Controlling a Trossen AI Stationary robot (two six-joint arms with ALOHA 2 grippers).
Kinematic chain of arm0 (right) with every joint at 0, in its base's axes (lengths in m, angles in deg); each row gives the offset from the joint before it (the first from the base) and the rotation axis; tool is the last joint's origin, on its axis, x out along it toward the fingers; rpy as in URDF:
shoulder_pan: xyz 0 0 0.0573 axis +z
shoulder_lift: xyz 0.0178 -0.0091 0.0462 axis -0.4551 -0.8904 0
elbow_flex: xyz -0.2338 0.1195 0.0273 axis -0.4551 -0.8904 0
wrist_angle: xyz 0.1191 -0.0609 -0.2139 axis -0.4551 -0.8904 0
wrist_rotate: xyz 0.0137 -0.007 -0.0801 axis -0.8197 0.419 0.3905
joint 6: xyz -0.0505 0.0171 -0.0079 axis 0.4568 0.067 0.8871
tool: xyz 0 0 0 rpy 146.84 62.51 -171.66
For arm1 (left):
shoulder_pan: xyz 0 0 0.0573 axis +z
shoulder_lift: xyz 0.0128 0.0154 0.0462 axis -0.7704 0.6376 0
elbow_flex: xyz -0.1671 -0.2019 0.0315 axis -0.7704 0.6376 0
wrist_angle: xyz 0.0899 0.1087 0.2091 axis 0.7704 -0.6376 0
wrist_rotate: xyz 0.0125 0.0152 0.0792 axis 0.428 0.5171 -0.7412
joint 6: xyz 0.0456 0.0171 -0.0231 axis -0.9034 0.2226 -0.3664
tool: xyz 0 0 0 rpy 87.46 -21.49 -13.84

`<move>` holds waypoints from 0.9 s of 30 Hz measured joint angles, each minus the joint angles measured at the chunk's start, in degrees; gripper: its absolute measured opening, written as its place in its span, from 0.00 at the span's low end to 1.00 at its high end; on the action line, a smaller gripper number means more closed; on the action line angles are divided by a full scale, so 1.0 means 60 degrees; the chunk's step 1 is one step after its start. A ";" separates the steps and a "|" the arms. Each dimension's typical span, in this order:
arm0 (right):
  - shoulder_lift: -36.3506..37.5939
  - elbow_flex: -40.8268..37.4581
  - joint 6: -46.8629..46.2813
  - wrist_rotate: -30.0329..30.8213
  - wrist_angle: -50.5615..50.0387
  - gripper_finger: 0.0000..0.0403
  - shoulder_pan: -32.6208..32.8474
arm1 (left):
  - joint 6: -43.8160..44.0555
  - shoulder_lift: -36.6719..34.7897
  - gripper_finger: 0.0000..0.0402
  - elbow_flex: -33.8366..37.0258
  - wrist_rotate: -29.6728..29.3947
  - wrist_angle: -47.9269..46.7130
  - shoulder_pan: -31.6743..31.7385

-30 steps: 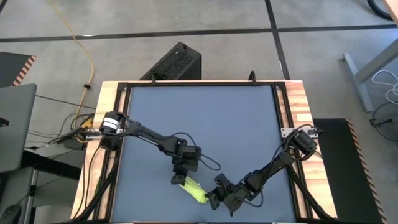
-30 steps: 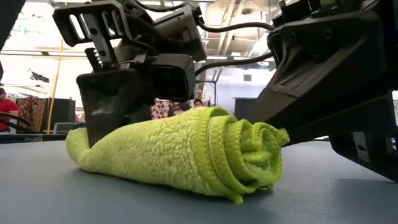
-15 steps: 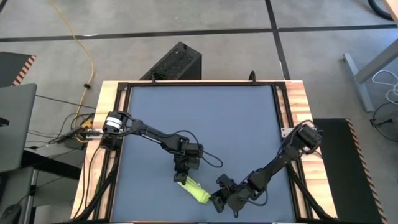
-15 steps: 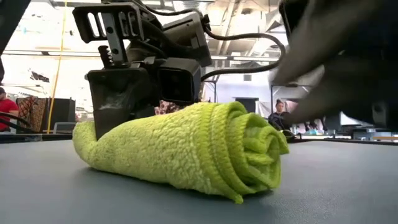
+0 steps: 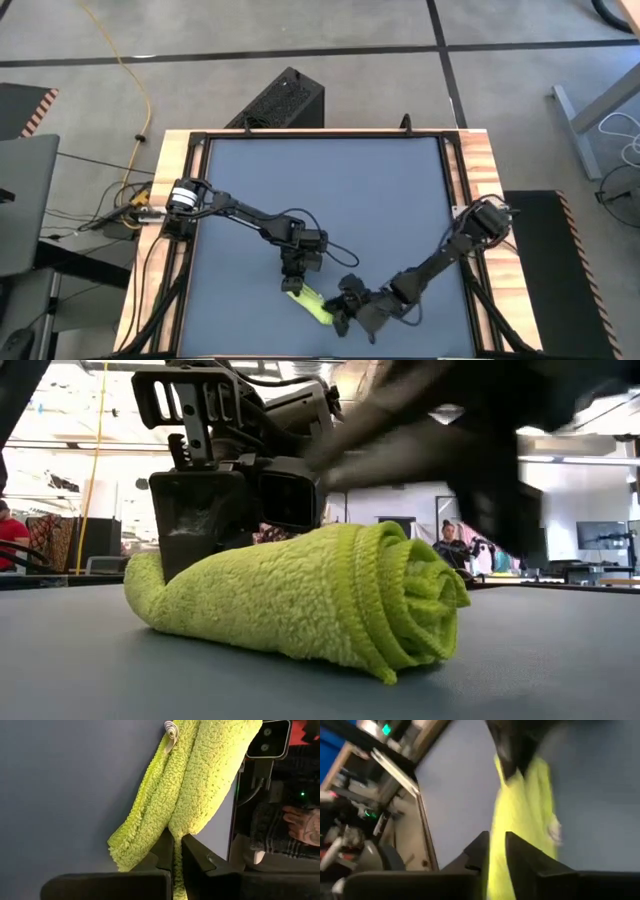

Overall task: Roll towel
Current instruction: Roll the green towel

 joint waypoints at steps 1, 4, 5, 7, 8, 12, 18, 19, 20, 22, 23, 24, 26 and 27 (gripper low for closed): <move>-0.0103 0.0128 0.0144 0.0007 0.0208 0.18 -0.0107 | 0.0013 0.0000 0.00 -0.0002 0.0002 -0.0007 0.0004; -0.0324 0.0360 0.0660 -0.0267 0.0527 0.10 -0.0247 | 0.0126 0.0000 0.00 -0.0006 0.0002 -0.0024 0.0014; -0.0432 0.0441 0.0735 -0.0460 0.0529 0.07 -0.0280 | 0.0153 0.0000 0.00 -0.0006 -0.0004 -0.0024 0.0021; -0.0553 0.0474 0.0831 -0.0775 0.0434 0.03 -0.0298 | 0.0224 0.0000 0.00 -0.0006 -0.0009 -0.0036 0.0034; -0.0609 0.0504 0.0827 -0.0863 0.0434 0.03 -0.0324 | 0.0249 0.0000 0.00 -0.0006 0.0003 -0.0042 0.0044; -0.0747 0.0539 0.0038 -0.0961 -0.0021 0.05 -0.0411 | 0.0257 0.0000 0.00 -0.0006 0.0068 -0.0065 0.0058; -0.0752 0.0532 -0.0556 -0.0950 -0.0838 0.04 -0.0414 | 0.0210 -0.0004 0.06 0.0002 0.0227 -0.0064 0.0163; -0.0752 0.0532 -0.0704 -0.0975 -0.0958 0.04 -0.0414 | 0.0186 -0.0004 0.08 0.0002 0.0301 -0.0064 0.0216; -0.0747 0.0532 -0.0890 -0.0979 -0.1172 0.04 -0.0414 | 0.0148 -0.0004 0.10 0.0004 0.0372 -0.0072 0.0278; -0.0745 0.0532 -0.1201 -0.0940 -0.1583 0.04 -0.0415 | 0.0014 -0.0004 0.15 0.0005 0.0568 -0.0104 0.0423; -0.0745 0.0532 -0.1281 -0.0940 -0.1686 0.04 -0.0420 | -0.0109 -0.0007 0.18 0.0006 0.0728 -0.0131 0.0513; -0.0740 0.0532 -0.1318 -0.0940 -0.1741 0.04 -0.0422 | -0.0259 -0.0043 0.20 0.0013 0.0874 -0.0218 0.0616; -0.0734 0.0532 -0.1362 -0.0940 -0.1787 0.04 -0.0418 | -0.0585 -0.0105 0.24 0.0022 0.0998 -0.0407 0.0816; -0.0734 0.0536 -0.1401 -0.0937 -0.1827 0.04 -0.0418 | -0.0870 -0.0209 0.26 0.0023 0.0944 -0.0624 0.0916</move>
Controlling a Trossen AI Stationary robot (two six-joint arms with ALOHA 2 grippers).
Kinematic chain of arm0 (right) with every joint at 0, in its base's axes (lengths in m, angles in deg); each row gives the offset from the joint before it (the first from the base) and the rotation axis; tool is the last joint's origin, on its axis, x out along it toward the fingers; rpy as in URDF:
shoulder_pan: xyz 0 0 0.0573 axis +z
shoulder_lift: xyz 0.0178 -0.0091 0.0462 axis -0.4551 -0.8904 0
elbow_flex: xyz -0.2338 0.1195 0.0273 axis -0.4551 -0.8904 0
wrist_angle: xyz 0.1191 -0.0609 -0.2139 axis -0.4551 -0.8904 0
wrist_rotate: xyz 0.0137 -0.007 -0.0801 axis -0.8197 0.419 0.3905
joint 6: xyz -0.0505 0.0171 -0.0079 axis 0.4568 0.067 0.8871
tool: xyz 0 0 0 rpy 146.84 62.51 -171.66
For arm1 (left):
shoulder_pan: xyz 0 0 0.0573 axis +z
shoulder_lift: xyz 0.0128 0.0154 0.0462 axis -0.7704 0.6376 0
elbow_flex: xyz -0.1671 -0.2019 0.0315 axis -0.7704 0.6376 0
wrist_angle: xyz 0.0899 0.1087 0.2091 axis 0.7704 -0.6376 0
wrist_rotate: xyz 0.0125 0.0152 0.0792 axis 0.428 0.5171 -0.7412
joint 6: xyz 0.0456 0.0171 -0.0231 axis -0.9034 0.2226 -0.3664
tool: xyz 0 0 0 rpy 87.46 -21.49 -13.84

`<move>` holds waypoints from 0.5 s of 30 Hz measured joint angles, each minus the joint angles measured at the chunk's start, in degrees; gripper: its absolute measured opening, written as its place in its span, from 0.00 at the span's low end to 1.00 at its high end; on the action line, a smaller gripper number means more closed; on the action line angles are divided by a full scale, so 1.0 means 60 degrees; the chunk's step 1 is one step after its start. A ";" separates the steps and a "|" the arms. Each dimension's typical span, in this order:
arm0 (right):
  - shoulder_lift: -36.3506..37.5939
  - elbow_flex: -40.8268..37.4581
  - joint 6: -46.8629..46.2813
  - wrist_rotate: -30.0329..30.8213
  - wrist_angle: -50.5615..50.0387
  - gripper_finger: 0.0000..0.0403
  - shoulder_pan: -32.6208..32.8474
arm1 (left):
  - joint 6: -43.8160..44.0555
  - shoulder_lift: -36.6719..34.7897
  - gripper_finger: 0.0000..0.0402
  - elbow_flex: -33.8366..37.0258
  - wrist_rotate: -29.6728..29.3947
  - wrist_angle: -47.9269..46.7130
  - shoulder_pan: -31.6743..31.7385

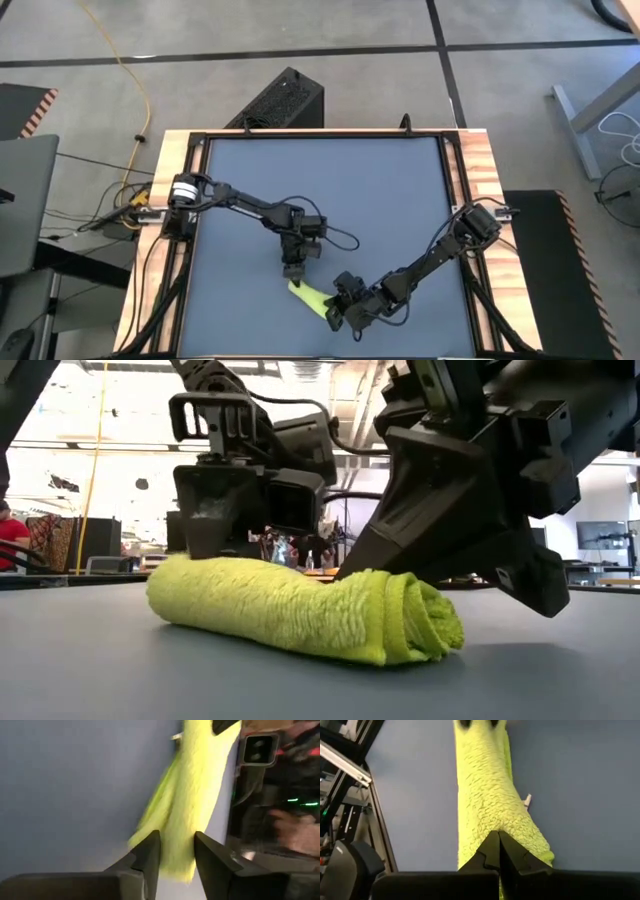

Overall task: Roll towel
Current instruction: Roll the green towel

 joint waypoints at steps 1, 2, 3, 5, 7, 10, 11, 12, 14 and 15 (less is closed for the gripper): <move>0.0000 0.0000 -0.0034 0.0012 -0.0045 0.04 -0.0011 | -0.0247 -0.0080 0.28 0.0007 -0.0124 -0.0204 0.0097; 0.0004 0.0000 -0.0041 0.0013 -0.0089 0.04 -0.0053 | -0.0482 -0.0189 0.29 0.0004 -0.0157 -0.0371 0.0196; 0.0007 0.0000 -0.0048 0.0003 -0.0102 0.04 -0.0082 | -0.0723 -0.0316 0.30 0.0007 -0.0274 -0.0631 0.0301; 0.0007 0.0000 -0.0096 -0.0006 -0.0138 0.03 -0.0128 | -0.1249 -0.0519 0.31 0.0015 -0.0488 -0.1179 0.0510; 0.0007 0.0000 -0.0112 -0.0006 -0.0183 0.03 -0.0189 | -0.1886 -0.0777 0.31 0.0010 -0.0838 -0.1746 0.0719; 0.0007 0.0000 -0.0113 -0.0034 -0.0197 0.03 -0.0299 | -0.3003 -0.1320 0.32 0.0007 -0.1092 -0.2557 0.0868; 0.0007 0.0000 -0.0120 -0.0039 -0.0196 0.03 -0.0330 | -0.3338 -0.1569 0.32 0.0018 -0.1095 -0.2669 0.0841; 0.0007 0.0000 -0.0134 -0.0039 -0.0194 0.03 -0.0360 | -0.3563 -0.1803 0.32 0.0060 -0.1065 -0.2648 0.0737; 0.0007 0.0000 -0.0144 -0.0039 -0.0201 0.03 -0.0410 | -0.3870 -0.2345 0.32 0.0191 -0.1144 -0.2351 0.0381; 0.0007 -0.0004 -0.0161 -0.0039 -0.0206 0.03 -0.0424 | -0.3949 -0.2571 0.32 0.0281 -0.1372 -0.2091 0.0149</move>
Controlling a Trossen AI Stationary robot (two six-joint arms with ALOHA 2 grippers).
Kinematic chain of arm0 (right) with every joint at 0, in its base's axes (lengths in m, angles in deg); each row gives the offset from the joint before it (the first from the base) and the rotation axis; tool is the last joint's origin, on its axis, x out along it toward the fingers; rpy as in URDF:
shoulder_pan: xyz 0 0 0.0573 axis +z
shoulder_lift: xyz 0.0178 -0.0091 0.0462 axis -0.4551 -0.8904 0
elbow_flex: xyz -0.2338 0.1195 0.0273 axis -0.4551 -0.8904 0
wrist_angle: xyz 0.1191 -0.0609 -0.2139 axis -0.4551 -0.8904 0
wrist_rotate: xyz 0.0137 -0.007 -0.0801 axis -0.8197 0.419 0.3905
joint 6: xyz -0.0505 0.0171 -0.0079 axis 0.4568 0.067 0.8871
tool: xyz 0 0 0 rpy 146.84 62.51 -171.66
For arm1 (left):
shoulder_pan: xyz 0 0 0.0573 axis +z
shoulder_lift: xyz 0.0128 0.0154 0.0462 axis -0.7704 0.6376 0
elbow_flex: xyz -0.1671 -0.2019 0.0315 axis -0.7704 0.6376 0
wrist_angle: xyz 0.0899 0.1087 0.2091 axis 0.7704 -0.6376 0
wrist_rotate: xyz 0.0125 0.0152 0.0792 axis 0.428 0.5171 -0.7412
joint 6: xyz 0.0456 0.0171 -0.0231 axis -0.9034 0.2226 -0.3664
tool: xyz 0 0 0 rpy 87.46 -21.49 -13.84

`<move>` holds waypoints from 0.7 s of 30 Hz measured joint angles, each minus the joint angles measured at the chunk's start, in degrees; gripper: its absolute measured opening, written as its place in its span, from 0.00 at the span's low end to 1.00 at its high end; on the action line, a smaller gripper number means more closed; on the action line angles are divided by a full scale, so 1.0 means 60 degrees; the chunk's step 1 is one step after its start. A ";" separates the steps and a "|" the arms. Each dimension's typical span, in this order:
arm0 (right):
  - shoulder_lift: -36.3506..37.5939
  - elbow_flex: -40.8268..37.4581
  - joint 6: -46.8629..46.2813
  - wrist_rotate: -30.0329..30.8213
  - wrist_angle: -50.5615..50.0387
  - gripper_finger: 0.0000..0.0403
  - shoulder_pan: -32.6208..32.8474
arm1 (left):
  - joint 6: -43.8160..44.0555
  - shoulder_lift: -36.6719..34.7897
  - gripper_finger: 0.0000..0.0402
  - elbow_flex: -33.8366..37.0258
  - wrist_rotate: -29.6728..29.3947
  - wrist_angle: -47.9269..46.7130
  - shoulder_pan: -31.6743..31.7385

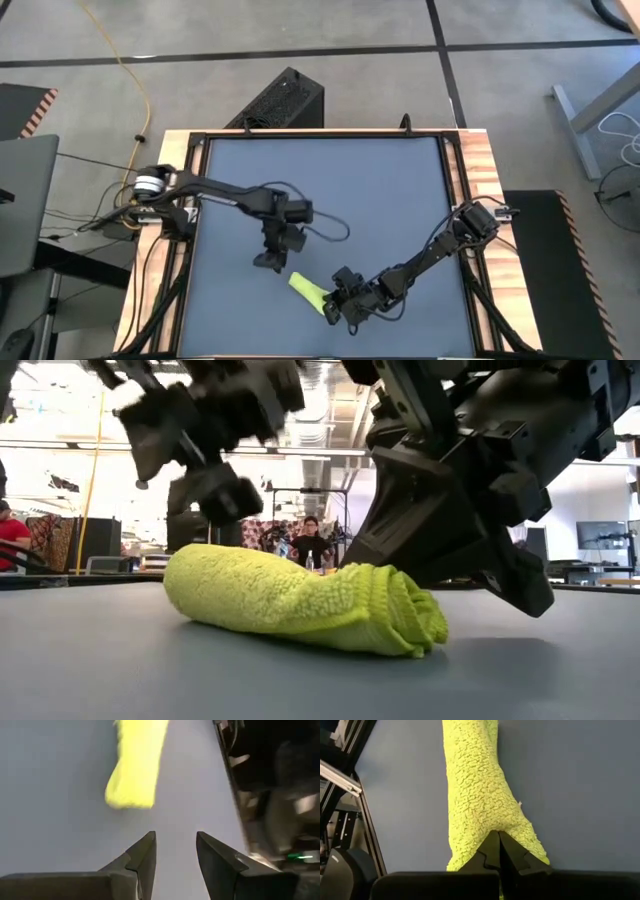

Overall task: Roll towel
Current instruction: Roll the green towel

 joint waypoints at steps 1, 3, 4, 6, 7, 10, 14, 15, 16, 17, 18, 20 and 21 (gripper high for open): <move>0.0000 0.0000 -0.0042 0.0002 -0.0026 0.03 -0.0010 | -0.0085 -0.0242 0.32 0.0106 -0.0356 0.0341 -0.0264; 0.0000 0.0000 -0.0068 0.0011 -0.0032 0.03 -0.0010 | -0.0285 -0.0545 0.32 0.0344 -0.1112 0.1177 -0.0862; 0.0000 0.0000 -0.0131 0.0011 -0.0049 0.03 -0.0006 | -0.0420 -0.0648 0.32 0.0430 -0.1476 0.1640 -0.1178; 0.0000 0.0000 -0.0248 0.0022 -0.0080 0.03 -0.0006 | -0.0926 -0.0680 0.32 0.0565 -0.2249 0.2619 -0.1843; 0.0000 0.0000 -0.0291 0.0029 -0.0110 0.03 -0.0003 | -0.1207 -0.0675 0.32 0.0608 -0.2749 0.3050 -0.2154; 0.0000 0.0000 -0.0445 0.0058 -0.0176 0.03 0.0037 | -0.1670 -0.0534 0.34 0.0626 -0.4458 0.4014 -0.2923; 0.0000 0.0000 -0.0461 0.0058 -0.0184 0.03 0.0067 | -0.1561 -0.0491 0.40 0.0629 -0.5595 0.4977 -0.3366; 0.0000 0.0000 -0.0465 0.0058 -0.0181 0.03 0.0067 | -0.1429 -0.0491 0.42 0.0619 -0.5599 0.5149 -0.3399; 0.0000 0.0000 -0.0475 0.0058 -0.0184 0.03 0.0067 | -0.1271 -0.0491 0.45 0.0615 -0.5600 0.5196 -0.3424; 0.0000 0.0000 -0.0476 0.0058 -0.0184 0.03 0.0067 | -0.1105 -0.0491 0.47 0.0618 -0.5600 0.5206 -0.3449; 0.0000 0.0000 -0.0476 0.0058 -0.0184 0.03 0.0067 | -0.0947 -0.0469 0.50 0.0619 -0.5596 0.5249 -0.3462; 0.0000 -0.0004 -0.0474 0.0057 -0.0190 0.03 0.0067 | -0.0629 -0.0192 0.54 0.0601 -0.5546 0.5509 -0.3474; 0.0000 -0.0004 -0.0472 0.0055 -0.0184 0.03 0.0067 | -0.0519 -0.0035 0.56 0.0605 -0.5565 0.5489 -0.3520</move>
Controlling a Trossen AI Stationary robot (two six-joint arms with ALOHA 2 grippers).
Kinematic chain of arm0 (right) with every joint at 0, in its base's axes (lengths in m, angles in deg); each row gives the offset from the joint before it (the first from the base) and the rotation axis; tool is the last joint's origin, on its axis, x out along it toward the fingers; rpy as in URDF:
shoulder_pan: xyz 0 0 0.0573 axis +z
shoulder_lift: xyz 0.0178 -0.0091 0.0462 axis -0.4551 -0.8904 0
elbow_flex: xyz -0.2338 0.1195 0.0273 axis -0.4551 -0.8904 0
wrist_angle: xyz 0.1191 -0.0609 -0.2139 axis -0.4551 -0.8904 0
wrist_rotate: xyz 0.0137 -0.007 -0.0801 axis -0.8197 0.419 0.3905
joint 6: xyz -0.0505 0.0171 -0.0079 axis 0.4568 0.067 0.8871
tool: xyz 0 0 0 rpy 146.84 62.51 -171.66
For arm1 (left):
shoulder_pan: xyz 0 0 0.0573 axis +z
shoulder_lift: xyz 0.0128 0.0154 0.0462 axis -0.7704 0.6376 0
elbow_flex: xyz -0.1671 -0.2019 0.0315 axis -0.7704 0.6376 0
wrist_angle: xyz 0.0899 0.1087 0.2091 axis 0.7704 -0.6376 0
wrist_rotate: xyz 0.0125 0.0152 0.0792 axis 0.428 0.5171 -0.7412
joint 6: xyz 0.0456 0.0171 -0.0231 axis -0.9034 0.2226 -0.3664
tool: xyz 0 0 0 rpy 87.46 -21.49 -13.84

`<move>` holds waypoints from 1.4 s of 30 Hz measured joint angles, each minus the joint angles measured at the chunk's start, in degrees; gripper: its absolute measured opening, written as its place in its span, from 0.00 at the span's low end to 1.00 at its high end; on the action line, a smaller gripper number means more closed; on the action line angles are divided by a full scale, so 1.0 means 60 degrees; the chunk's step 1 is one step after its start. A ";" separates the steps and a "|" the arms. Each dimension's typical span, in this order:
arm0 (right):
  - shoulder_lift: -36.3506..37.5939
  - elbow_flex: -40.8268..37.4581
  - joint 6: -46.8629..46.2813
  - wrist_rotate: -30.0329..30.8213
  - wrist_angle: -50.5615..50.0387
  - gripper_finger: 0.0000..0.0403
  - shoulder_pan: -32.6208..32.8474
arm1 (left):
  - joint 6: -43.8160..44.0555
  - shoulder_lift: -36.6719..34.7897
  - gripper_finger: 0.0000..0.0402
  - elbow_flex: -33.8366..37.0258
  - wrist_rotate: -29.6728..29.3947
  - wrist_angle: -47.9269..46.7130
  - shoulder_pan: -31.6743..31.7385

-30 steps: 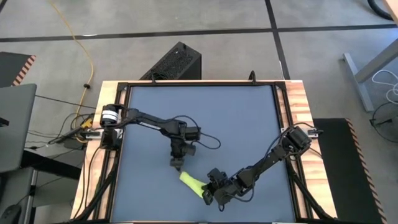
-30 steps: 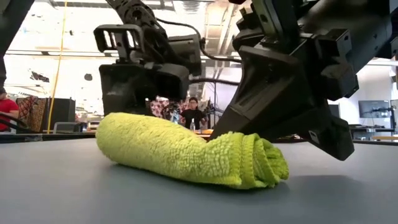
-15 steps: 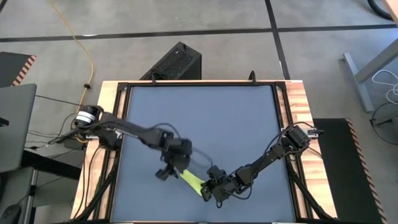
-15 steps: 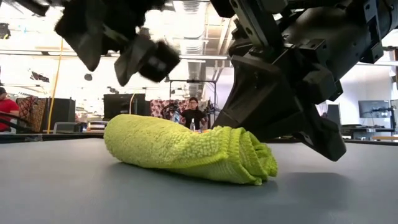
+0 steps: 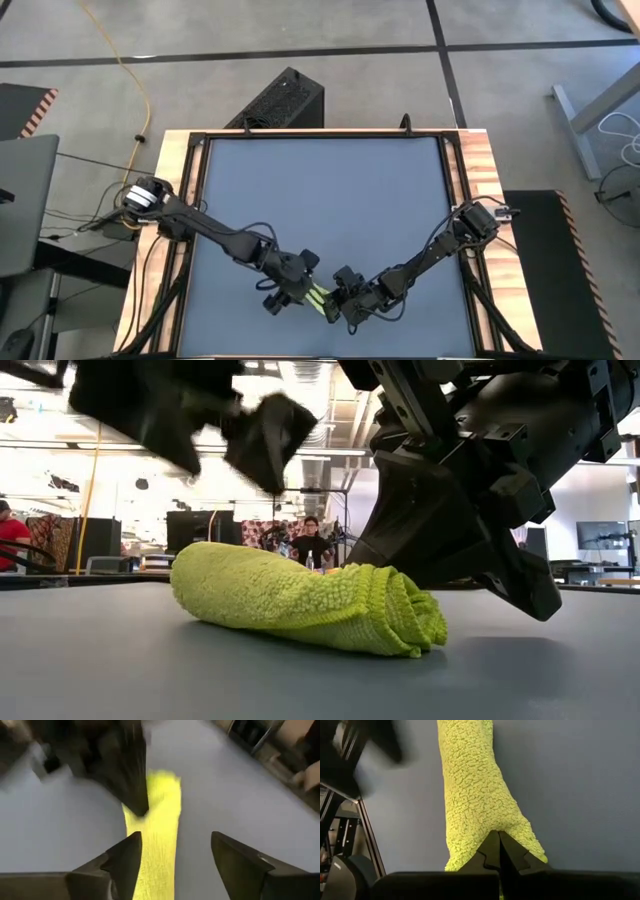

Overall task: Roll towel
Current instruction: Roll the green towel

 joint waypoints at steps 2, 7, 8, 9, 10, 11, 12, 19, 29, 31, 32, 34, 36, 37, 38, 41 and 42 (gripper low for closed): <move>0.0000 -0.0007 0.0000 -0.0004 -0.0007 0.03 0.0004 | 0.0139 0.0389 0.59 0.0018 -0.0248 0.0152 -0.0041; -0.0004 -0.0007 0.0000 -0.0018 0.0015 0.03 0.0004 | 0.0943 0.0923 0.62 0.0011 -0.1167 0.0176 -0.0095; -0.0004 -0.0007 0.0000 -0.0025 0.0013 0.03 0.0004 | 0.0990 0.0995 0.62 0.0011 -0.1185 0.0136 -0.0100; -0.0004 -0.0007 0.0000 -0.0045 0.0012 0.03 0.0004 | 0.0984 0.1077 0.62 0.0011 -0.1220 0.0112 -0.0110; -0.0004 -0.0007 0.0000 -0.0047 0.0015 0.03 0.0004 | 0.0983 0.1142 0.62 0.0011 -0.1281 0.0102 -0.0118; -0.0004 -0.0007 0.0000 -0.0048 0.0015 0.03 0.0004 | 0.0970 0.1242 0.62 0.0011 -0.1387 0.0109 -0.0142; -0.0004 -0.0007 0.0000 -0.0054 0.0015 0.03 0.0004 | 0.0972 0.1334 0.62 0.0008 -0.1446 0.0121 -0.0143; -0.0004 -0.0007 -0.0003 -0.0051 0.0015 0.03 0.0004 | 0.1593 0.1821 0.62 -0.0020 -0.1451 0.0125 -0.0143; 0.0197 -0.0015 0.0033 -0.0580 0.0176 0.18 -0.0007 | 0.2055 0.1862 0.28 -0.0015 -0.1939 -0.0282 -0.0121; 0.0352 -0.0017 0.0104 -0.0605 0.0142 0.20 0.0035 | 0.2233 0.1862 0.17 -0.0016 -0.1941 -0.0389 -0.0050; 0.0458 -0.0020 0.0158 -0.0599 0.0117 0.20 0.0073 | 0.2346 0.1862 0.11 -0.0022 -0.1899 -0.0441 0.0003; 0.0715 -0.0025 0.0346 -0.0601 0.0109 0.21 0.0145 | 0.2630 0.1810 0.04 -0.0029 -0.1691 -0.0646 0.0146; 0.1040 -0.0022 0.0503 -0.0601 -0.0068 0.21 0.0230 | 0.2973 0.1750 0.04 -0.0068 -0.1316 -0.0906 0.0340; 0.1209 -0.0022 0.0540 -0.0598 -0.0240 0.21 0.0286 | 0.3125 0.1687 0.04 -0.0093 -0.1178 -0.1181 0.0441; 0.1386 -0.0022 0.0575 -0.0591 -0.0449 0.21 0.0327 | 0.3299 0.1612 0.04 -0.0126 -0.1054 -0.1488 0.0542; 0.1938 -0.0022 0.0651 -0.0441 -0.1256 0.21 0.0504 | 0.3729 0.1142 0.04 -0.0169 -0.1074 -0.2374 0.0810; 0.2155 -0.0022 0.0738 -0.0241 -0.1508 0.21 0.0581 | 0.3923 0.0893 0.03 -0.0175 -0.1186 -0.2770 0.0871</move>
